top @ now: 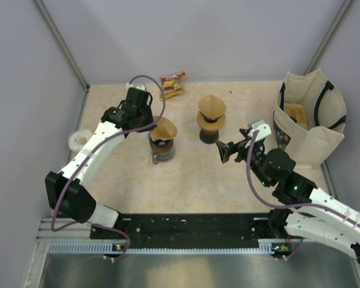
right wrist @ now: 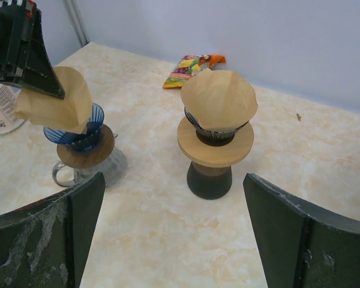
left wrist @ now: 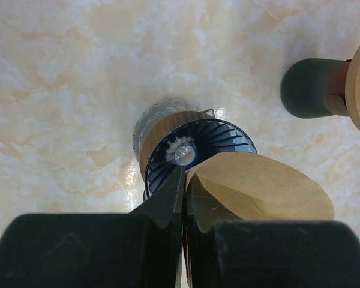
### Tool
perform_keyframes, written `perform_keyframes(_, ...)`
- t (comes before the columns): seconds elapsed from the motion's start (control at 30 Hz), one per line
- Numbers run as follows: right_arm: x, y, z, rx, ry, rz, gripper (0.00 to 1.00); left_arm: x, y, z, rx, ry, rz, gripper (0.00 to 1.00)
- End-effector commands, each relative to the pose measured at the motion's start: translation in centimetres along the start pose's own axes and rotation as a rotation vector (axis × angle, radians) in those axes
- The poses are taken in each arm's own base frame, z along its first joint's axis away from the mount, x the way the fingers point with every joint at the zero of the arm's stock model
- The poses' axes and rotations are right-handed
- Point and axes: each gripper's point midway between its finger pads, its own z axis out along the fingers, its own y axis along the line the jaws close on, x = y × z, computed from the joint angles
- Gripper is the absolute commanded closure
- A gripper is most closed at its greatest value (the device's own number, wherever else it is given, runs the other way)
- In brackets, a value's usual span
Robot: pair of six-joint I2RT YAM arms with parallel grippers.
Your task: Place the coffee filter in the dripper
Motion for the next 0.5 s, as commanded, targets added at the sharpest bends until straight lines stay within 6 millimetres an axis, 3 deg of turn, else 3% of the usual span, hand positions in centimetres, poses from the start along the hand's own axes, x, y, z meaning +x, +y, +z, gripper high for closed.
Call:
perform_keyframes(0.0,-0.9,-0.2,-0.3,0.012,-0.032,0.022,0.01,-1.2,-0.4,0.1,0.016,-0.012,-0.006,0.93)
perform_keyframes(0.47,-1.0,-0.5,-0.5,0.022,-0.036,0.009,0.01,-1.0,1.2,1.1,-0.073,0.012,0.010,0.57)
